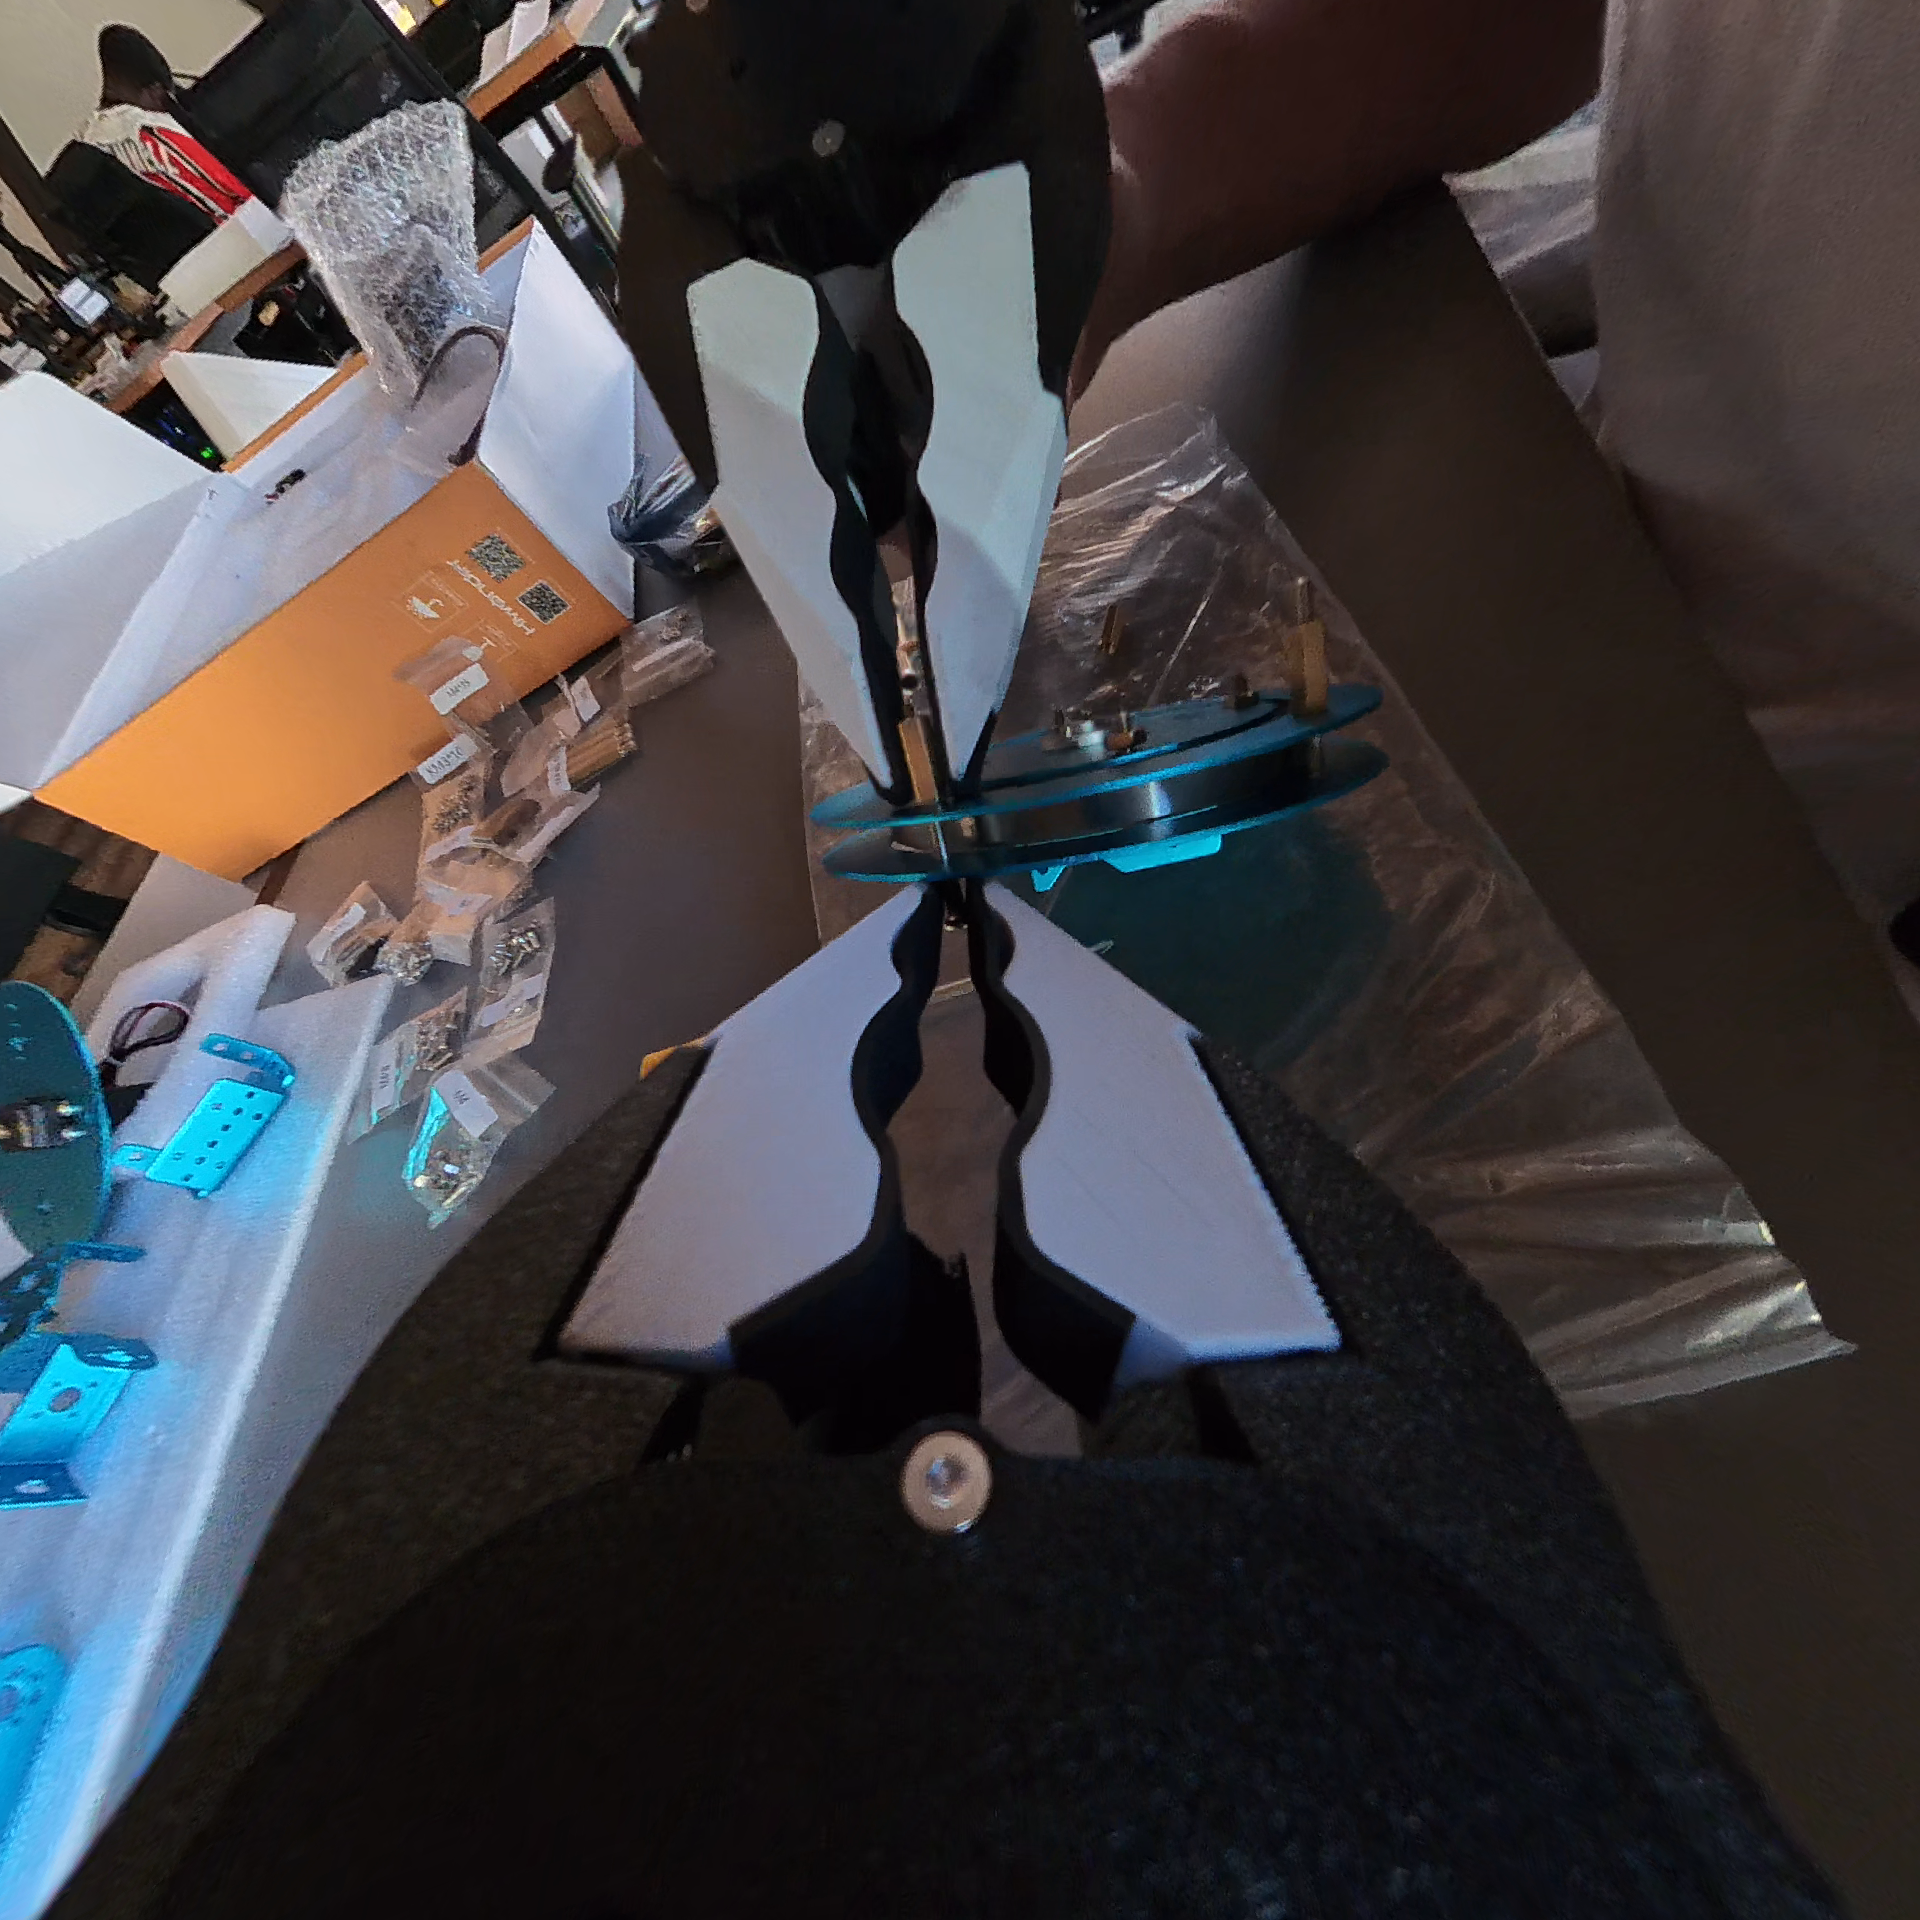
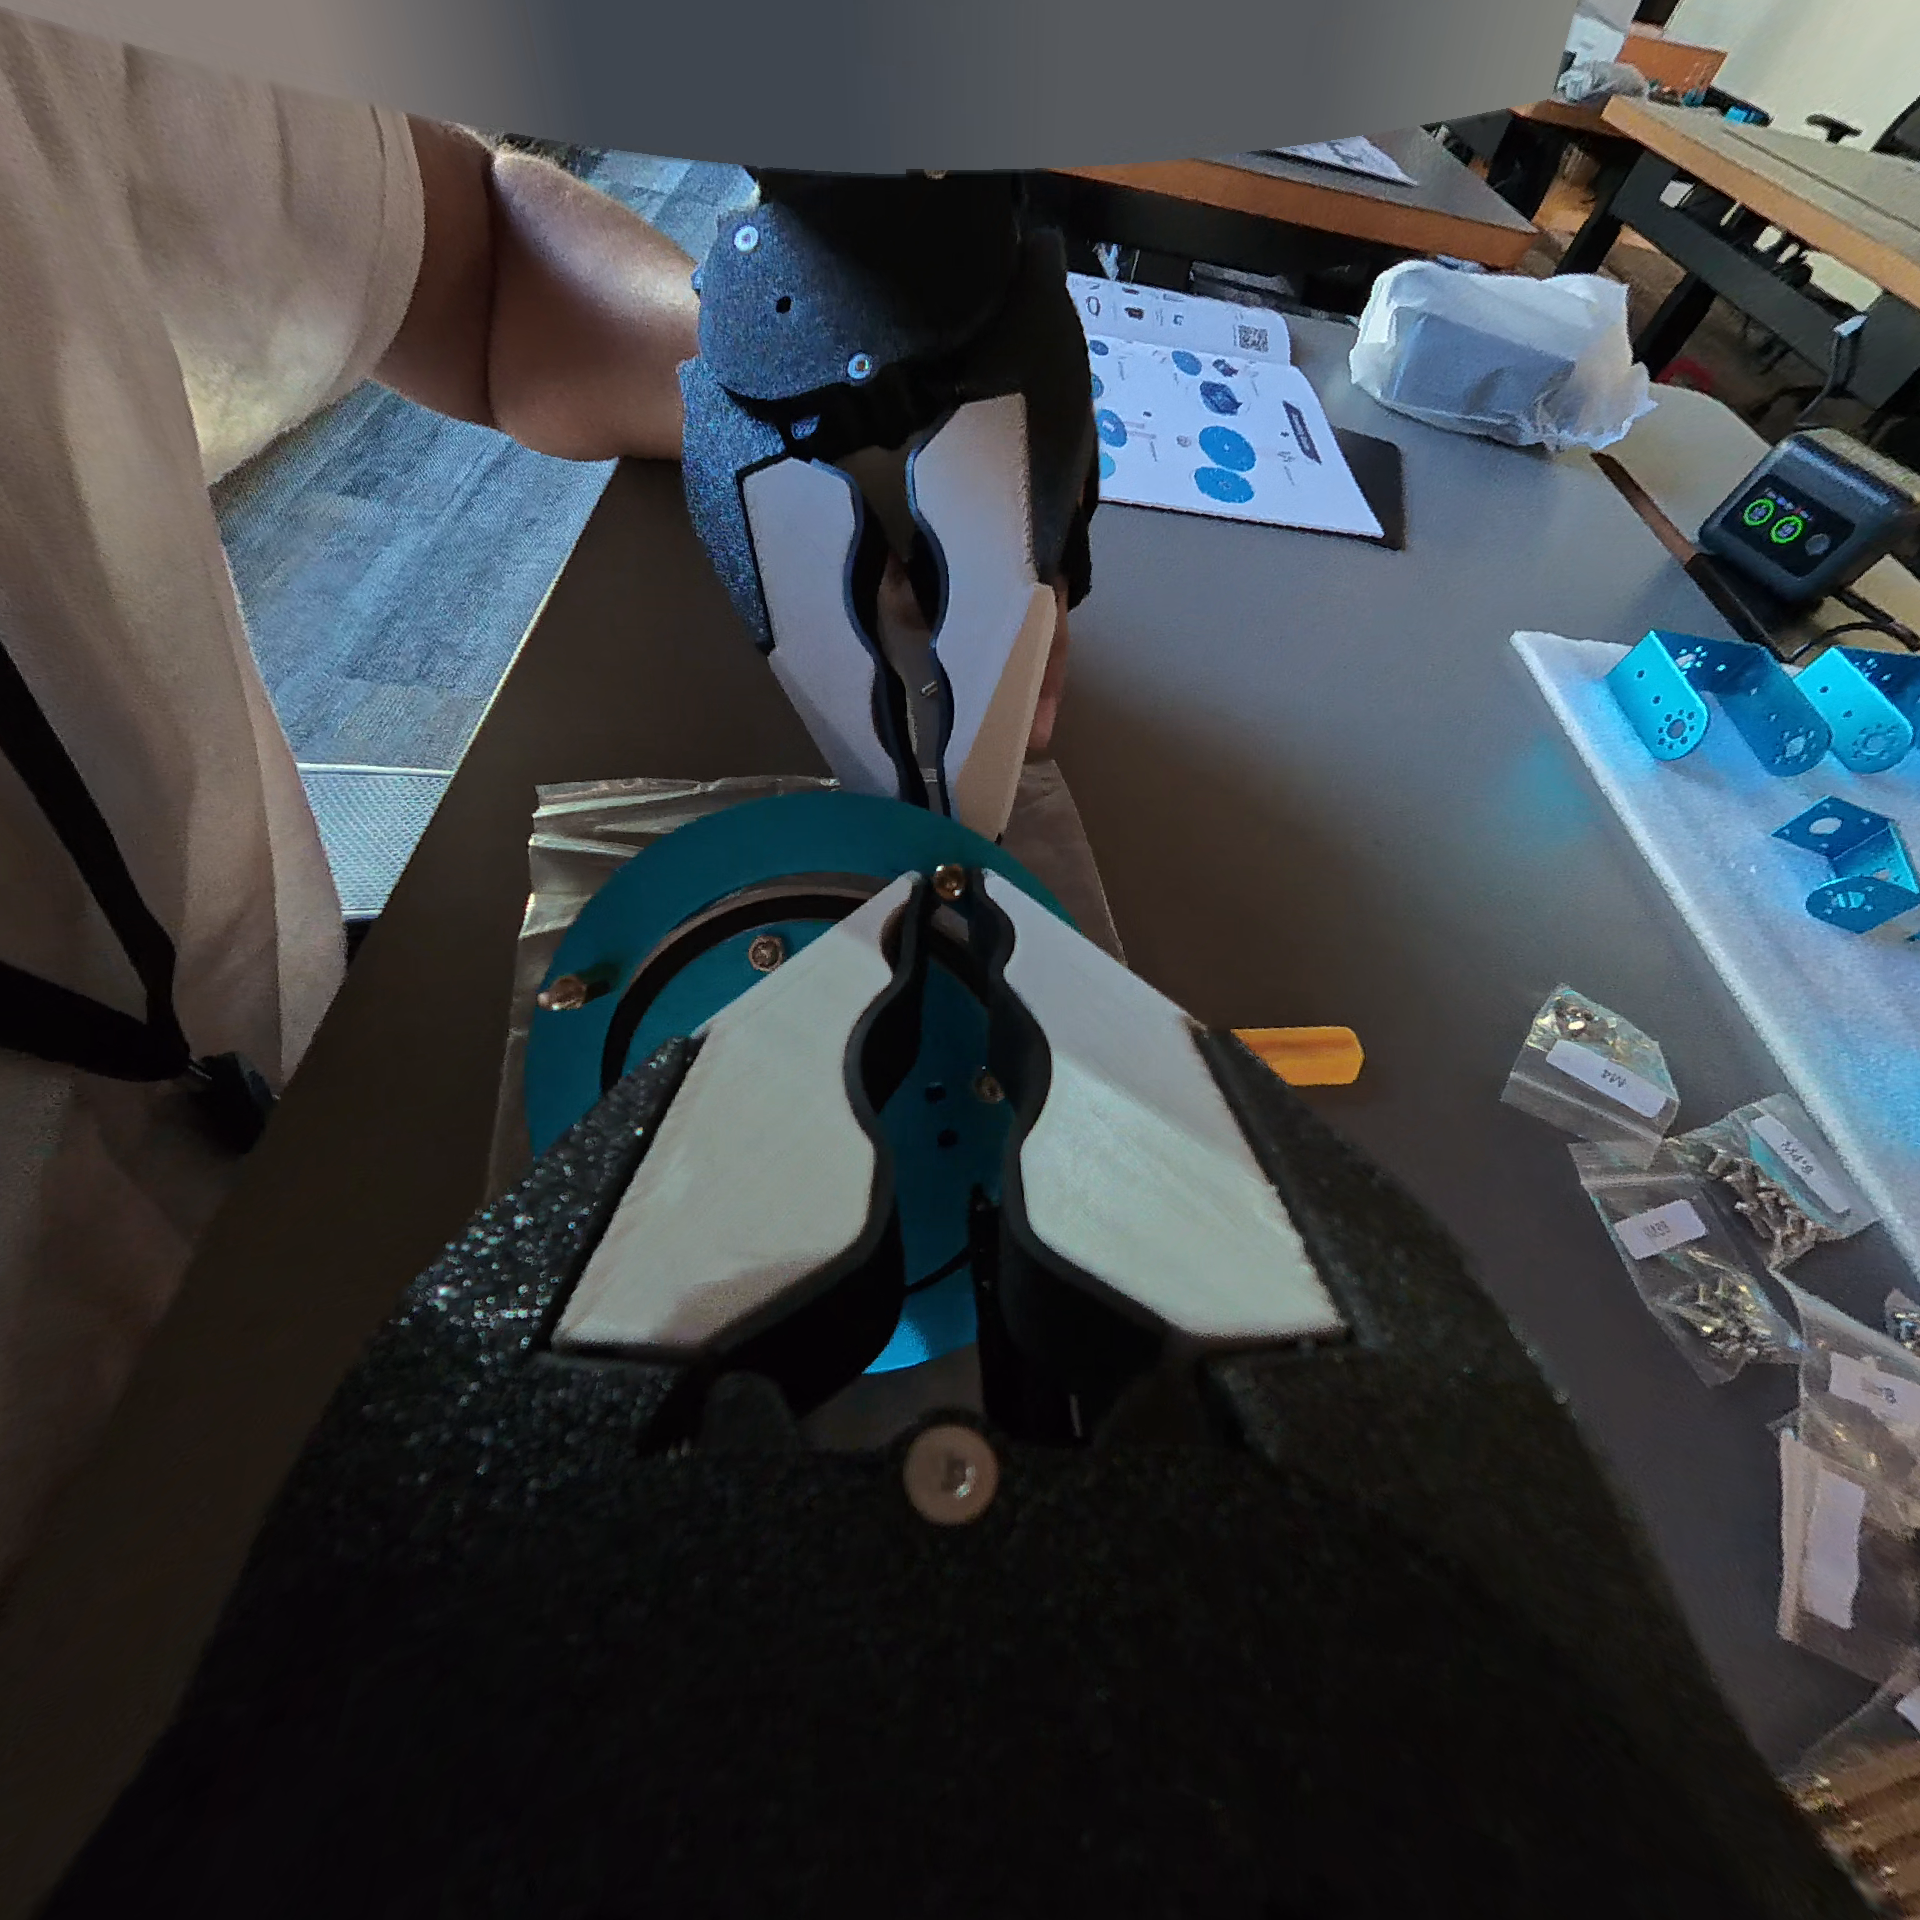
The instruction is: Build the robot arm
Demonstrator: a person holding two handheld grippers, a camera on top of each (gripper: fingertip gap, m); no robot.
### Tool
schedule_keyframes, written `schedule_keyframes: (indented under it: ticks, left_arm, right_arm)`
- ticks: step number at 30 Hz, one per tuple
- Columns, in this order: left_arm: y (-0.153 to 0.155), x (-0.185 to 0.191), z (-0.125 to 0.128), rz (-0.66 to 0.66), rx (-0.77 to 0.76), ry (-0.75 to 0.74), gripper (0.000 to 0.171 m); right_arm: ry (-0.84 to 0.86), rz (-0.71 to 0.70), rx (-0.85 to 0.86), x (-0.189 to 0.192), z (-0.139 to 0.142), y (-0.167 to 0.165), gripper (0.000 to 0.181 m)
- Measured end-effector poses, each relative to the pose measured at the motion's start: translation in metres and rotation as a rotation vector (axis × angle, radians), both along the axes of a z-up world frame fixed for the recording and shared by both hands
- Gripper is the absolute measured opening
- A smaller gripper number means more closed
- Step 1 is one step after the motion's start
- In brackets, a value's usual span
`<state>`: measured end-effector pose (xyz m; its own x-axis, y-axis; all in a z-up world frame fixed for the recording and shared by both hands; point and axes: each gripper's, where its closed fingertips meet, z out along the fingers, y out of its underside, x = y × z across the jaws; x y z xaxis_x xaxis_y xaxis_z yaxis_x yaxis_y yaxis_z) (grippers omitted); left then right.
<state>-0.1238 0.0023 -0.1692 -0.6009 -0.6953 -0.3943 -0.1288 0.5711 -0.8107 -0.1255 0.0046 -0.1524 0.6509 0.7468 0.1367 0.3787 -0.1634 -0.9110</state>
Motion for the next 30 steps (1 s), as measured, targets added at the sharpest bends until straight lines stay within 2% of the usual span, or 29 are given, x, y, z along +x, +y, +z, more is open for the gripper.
schedule_keyframes:
  ticks: [1,3,6,10,14,16,18,20,27,30]
  left_arm:
    - [-0.001,0.001,0.002,0.004,-0.021,0.006,0.003]
    - [-0.002,0.003,0.007,0.021,-0.085,0.027,0.002]
    - [-0.008,0.003,0.018,0.015,-0.279,0.142,0.002]
    - [-0.021,0.005,0.022,-0.006,-0.408,0.399,0.002]
    - [-0.035,0.006,0.029,-0.022,-0.419,0.623,0.002]
    - [-0.038,0.012,0.032,-0.007,-0.362,0.643,0.002]
    - [-0.040,0.019,0.034,0.008,-0.236,0.589,0.002]
    - [-0.041,0.026,0.034,0.041,-0.052,0.486,0.002]
    - [-0.038,0.049,0.036,0.212,0.806,-0.098,0.002]
    - [-0.040,0.054,0.038,0.259,1.184,-0.372,0.001]
  right_arm:
    - [0.020,-0.002,-0.019,0.000,0.001,-0.001,0.004]
    - [0.043,-0.013,-0.032,0.003,0.005,-0.002,0.004]
    - [-0.021,0.000,0.071,0.005,0.014,-0.009,0.005]
    - [-0.206,-0.022,0.107,0.010,0.018,-0.017,0.007]
    - [-0.504,-0.026,0.246,0.014,0.023,-0.032,0.007]
    - [-0.620,-0.028,0.265,0.021,0.023,-0.037,0.006]
    - [-0.624,-0.021,0.237,0.028,0.023,-0.041,0.005]
    - [-0.527,-0.010,0.169,0.035,0.023,-0.043,0.005]
    - [-0.036,-0.016,-0.206,0.055,0.020,-0.045,0.004]
    - [0.195,-0.028,-0.445,0.058,0.019,-0.050,0.005]
